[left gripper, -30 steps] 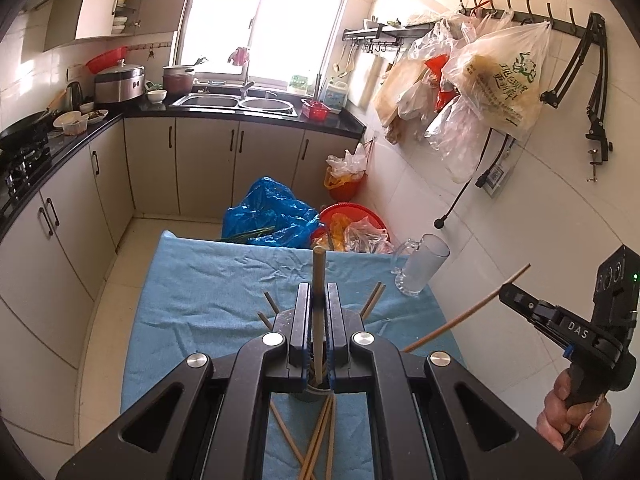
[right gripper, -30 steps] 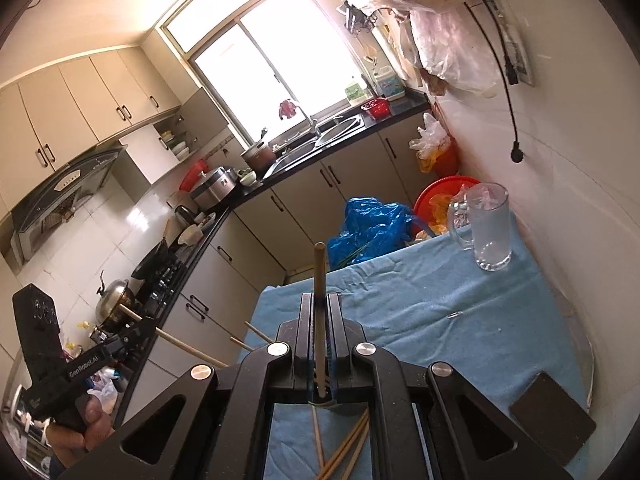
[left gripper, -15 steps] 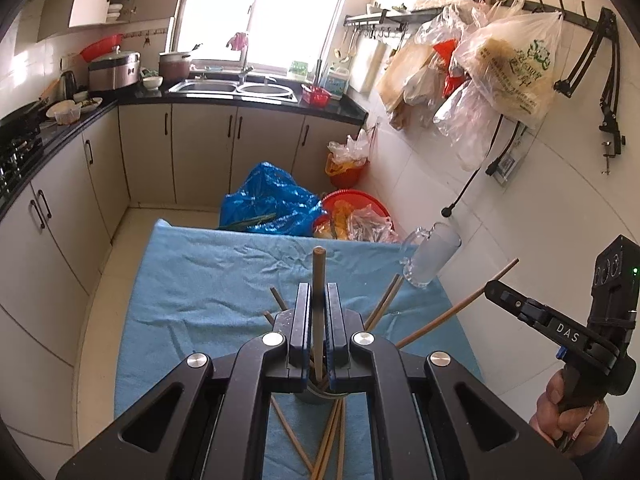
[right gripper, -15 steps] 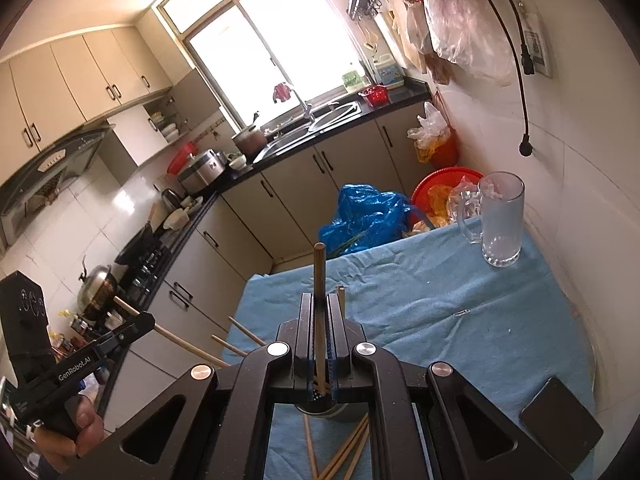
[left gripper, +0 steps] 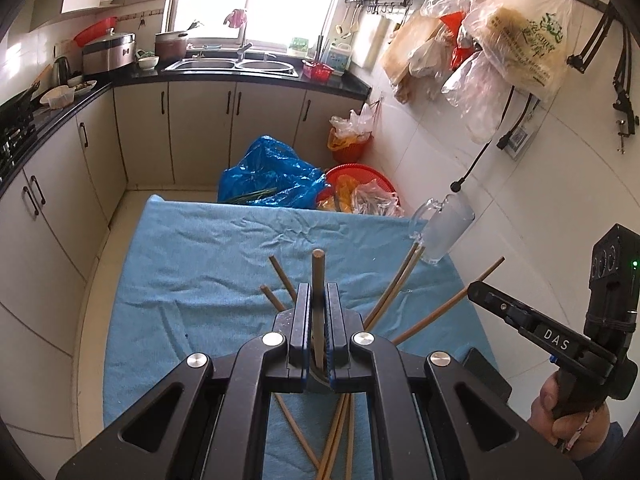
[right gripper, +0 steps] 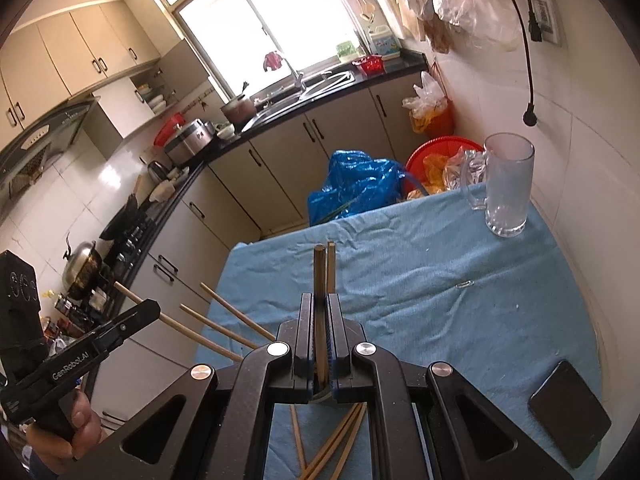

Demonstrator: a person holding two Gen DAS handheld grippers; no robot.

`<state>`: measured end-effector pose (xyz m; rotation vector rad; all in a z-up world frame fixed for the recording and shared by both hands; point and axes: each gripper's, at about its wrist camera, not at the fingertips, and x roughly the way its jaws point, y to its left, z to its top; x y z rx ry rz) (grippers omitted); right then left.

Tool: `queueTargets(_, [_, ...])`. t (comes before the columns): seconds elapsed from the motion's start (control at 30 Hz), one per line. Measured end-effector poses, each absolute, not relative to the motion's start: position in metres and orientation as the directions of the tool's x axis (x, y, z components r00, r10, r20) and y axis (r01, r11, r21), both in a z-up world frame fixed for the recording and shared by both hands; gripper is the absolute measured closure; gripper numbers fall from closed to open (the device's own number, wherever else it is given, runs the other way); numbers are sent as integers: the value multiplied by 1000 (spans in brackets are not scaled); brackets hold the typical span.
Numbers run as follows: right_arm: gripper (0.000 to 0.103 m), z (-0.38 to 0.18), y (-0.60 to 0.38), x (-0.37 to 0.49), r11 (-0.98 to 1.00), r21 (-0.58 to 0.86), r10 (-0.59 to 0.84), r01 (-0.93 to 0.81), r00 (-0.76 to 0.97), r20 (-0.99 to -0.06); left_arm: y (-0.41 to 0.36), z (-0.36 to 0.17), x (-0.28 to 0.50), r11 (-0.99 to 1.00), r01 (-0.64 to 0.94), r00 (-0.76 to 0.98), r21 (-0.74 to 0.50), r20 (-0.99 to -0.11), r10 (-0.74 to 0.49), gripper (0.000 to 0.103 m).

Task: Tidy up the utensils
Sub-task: 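Lower both chopsticks into the holder cup with both tools, then open both tools to release the chopsticks into the cup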

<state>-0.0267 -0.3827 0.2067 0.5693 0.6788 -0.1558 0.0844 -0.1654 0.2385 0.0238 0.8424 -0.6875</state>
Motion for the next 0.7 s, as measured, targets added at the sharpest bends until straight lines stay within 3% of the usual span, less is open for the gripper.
queueTargets(0.7, [98, 181, -379, -4, 858, 403, 50, 317, 730, -681, -176, 220, 89, 798, 566, 458, -206, -727, -512, 97])
